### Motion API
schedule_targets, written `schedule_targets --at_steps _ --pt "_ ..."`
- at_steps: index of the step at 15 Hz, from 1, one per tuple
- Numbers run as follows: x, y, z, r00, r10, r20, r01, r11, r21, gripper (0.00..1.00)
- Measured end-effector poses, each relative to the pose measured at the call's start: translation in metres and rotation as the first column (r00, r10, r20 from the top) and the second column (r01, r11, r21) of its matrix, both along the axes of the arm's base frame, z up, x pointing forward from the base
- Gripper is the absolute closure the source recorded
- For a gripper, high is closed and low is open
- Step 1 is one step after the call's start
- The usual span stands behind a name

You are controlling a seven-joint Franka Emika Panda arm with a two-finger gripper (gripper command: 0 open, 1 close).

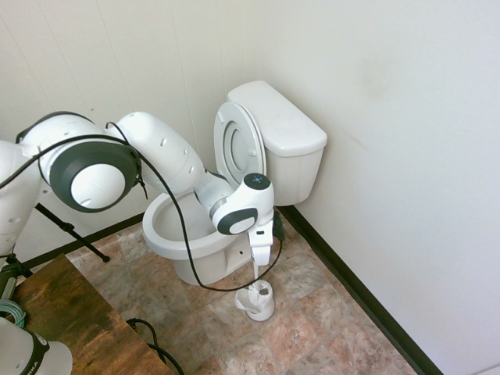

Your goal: Clean the toilet

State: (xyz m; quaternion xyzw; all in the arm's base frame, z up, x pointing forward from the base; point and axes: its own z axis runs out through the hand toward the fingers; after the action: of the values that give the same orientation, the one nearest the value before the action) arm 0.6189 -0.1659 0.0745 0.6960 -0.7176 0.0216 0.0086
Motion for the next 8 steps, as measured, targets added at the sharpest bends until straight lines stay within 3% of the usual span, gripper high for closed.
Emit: schedule_targets --at_steps 8 --pt "0.044 -0.022 -0.061 0.998 -0.016 -0.055 0.018 0.999 0.034 1.00"
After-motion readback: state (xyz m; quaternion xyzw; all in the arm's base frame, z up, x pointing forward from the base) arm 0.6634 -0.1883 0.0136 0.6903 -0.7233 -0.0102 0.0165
